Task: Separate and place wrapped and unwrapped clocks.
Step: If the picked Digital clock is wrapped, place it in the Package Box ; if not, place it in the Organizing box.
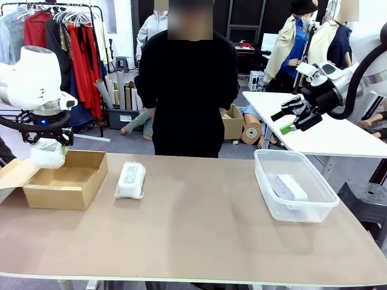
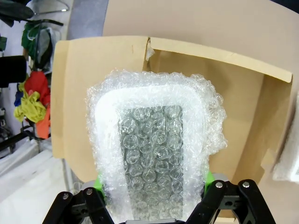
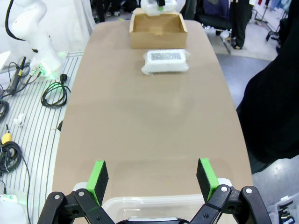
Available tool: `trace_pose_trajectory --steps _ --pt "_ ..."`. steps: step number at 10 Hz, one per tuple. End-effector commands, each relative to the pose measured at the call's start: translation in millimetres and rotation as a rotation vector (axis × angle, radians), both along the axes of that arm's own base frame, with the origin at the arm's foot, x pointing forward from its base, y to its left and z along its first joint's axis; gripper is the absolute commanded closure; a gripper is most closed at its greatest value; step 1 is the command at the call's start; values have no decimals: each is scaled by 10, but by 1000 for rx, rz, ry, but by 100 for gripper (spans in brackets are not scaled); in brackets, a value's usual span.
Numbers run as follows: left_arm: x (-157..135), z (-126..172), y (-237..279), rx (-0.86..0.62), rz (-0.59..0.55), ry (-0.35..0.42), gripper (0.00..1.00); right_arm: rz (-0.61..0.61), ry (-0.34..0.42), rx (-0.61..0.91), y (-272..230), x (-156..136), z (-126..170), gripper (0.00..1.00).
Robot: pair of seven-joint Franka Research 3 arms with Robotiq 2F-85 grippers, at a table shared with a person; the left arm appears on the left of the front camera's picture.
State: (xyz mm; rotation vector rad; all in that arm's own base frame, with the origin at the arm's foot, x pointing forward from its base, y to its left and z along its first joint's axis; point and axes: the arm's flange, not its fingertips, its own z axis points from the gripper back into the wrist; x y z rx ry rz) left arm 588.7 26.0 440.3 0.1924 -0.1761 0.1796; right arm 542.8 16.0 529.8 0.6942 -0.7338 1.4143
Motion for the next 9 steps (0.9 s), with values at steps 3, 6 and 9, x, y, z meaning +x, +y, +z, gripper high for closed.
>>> trace_pose_trajectory --steps 3,6,9 --pt "24 -238 -78 40 -26 13 100 0 -6 -1 7 -6 30 0" --pt "1 -444 -124 29 -67 20 100 0 -6 -1 7 -6 30 0" --pt "52 -568 -189 51 -143 48 100 0 -6 -1 7 -6 30 0"
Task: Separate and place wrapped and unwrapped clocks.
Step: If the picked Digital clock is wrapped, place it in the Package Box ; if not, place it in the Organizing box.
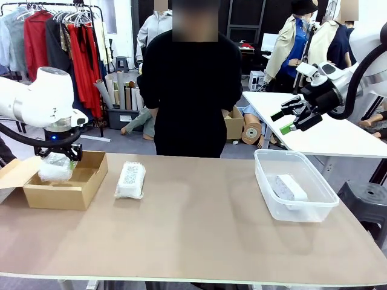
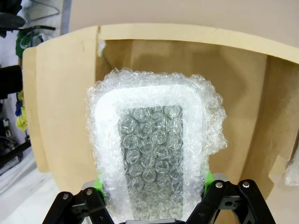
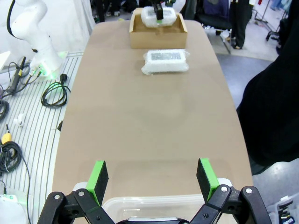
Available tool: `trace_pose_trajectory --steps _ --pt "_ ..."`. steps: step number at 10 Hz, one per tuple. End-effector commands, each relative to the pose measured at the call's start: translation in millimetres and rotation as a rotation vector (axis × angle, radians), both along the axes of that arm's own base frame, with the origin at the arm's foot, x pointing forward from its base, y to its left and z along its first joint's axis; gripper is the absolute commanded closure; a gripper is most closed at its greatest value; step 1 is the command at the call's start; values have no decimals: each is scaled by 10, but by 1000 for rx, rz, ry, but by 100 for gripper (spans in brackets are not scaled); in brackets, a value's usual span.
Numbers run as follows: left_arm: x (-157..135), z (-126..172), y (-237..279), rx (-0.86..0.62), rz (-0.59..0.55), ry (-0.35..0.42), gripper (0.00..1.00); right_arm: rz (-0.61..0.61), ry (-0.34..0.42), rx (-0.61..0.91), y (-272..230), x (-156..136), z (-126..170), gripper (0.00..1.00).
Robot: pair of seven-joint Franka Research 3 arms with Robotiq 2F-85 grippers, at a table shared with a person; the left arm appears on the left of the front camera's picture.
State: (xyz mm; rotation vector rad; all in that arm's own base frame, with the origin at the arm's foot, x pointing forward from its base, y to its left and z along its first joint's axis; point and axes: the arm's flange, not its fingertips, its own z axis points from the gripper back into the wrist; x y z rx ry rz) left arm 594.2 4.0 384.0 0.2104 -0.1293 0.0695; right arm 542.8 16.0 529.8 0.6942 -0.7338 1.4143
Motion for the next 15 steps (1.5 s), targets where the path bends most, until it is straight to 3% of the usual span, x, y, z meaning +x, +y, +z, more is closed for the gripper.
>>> trace_pose_trajectory --steps 1,15 --pt "15 -30 25 31 -42 -6 100 0 -6 -1 7 -6 30 0" --pt "138 -360 140 84 -34 87 100 0 -6 -1 7 -6 30 0"
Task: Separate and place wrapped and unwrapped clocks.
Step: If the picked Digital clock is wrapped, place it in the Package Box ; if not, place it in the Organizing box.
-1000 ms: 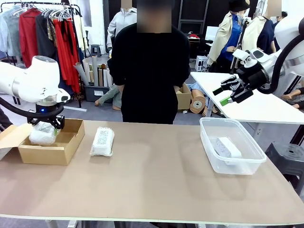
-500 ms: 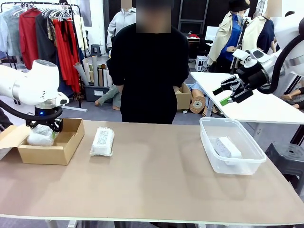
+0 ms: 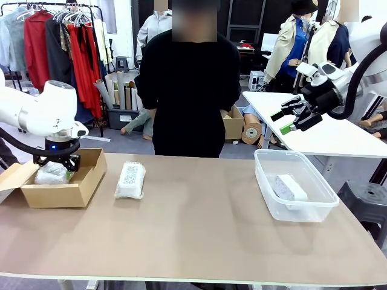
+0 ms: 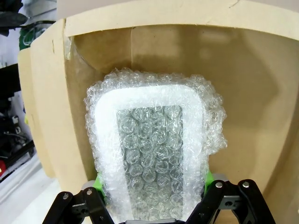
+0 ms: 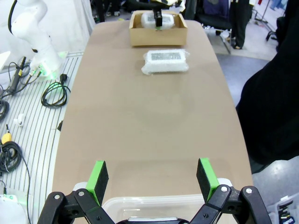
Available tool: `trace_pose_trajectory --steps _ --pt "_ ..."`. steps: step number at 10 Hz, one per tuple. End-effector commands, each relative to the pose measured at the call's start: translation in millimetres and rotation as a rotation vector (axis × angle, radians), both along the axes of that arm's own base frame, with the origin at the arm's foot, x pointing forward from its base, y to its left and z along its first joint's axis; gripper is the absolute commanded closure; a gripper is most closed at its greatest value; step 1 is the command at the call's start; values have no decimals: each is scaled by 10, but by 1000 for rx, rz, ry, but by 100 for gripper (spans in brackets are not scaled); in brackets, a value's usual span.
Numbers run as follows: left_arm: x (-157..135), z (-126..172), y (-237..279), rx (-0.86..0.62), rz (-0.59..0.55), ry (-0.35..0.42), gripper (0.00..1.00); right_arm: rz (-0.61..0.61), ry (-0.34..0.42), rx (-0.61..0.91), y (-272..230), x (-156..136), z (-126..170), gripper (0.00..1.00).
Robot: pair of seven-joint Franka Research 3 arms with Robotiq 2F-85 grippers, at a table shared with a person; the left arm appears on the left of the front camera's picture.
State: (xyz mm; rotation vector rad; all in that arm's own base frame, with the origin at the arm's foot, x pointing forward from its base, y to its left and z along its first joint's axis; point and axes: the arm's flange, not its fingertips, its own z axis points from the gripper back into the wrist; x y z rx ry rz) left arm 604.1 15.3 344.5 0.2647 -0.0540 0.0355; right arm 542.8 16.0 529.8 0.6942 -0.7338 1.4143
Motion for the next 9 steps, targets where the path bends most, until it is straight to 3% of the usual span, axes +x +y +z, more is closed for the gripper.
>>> trace_pose_trajectory --steps 1,5,6,9 --pt "42 26 13 26 -13 11 81 0 -6 -1 7 -6 30 0" --pt "25 40 10 20 -14 2 5 0 -6 -1 7 -6 30 0" --pt "25 41 6 20 -15 0 0 0 -6 -1 7 -6 30 0" --pt "22 53 -8 19 -25 -3 0 0 -6 -1 7 -6 30 0"
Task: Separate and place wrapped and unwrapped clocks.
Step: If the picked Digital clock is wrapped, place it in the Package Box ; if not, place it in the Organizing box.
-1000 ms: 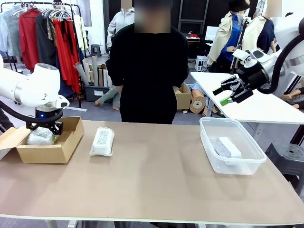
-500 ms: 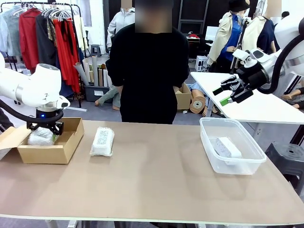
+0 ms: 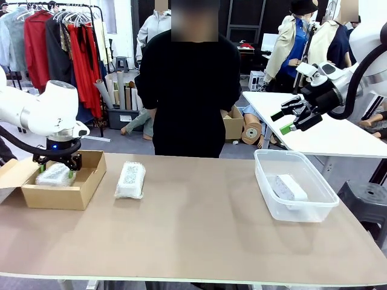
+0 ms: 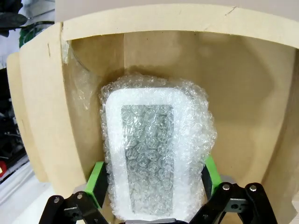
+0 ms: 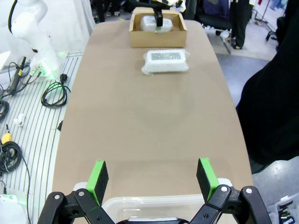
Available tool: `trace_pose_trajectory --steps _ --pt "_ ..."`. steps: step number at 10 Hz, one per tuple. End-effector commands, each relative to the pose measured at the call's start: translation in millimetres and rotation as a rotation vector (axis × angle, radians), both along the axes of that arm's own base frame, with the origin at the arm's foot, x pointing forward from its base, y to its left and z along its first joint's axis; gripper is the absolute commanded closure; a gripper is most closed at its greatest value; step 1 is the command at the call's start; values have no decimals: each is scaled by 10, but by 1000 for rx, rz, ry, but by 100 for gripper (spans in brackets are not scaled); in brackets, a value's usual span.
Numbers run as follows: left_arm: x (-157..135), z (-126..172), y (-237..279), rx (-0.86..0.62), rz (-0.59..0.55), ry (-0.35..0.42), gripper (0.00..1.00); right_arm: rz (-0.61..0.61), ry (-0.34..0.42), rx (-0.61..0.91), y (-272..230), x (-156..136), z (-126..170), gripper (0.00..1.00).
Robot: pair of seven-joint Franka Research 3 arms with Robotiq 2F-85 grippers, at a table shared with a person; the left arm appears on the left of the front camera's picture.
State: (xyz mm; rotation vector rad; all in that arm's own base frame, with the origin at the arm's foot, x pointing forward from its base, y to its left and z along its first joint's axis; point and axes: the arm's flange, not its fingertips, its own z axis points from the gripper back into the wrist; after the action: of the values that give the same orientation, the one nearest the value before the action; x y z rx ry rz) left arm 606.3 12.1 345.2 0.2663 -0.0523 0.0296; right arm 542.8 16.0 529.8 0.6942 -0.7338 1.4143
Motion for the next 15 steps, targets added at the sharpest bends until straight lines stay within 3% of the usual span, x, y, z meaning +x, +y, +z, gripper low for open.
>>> trace_pose_trajectory --steps 1,9,11,15 --pt "-11 71 -3 13 -27 -11 0 0 -6 -1 7 -6 30 0" --pt "-238 554 -255 -40 25 -57 0 0 -6 -1 7 -6 30 0" --pt "-268 603 -297 -32 32 -81 0 0 -6 -1 7 -6 30 0" --pt "-171 583 -253 -27 7 -56 0 0 -6 -1 7 -6 30 0"
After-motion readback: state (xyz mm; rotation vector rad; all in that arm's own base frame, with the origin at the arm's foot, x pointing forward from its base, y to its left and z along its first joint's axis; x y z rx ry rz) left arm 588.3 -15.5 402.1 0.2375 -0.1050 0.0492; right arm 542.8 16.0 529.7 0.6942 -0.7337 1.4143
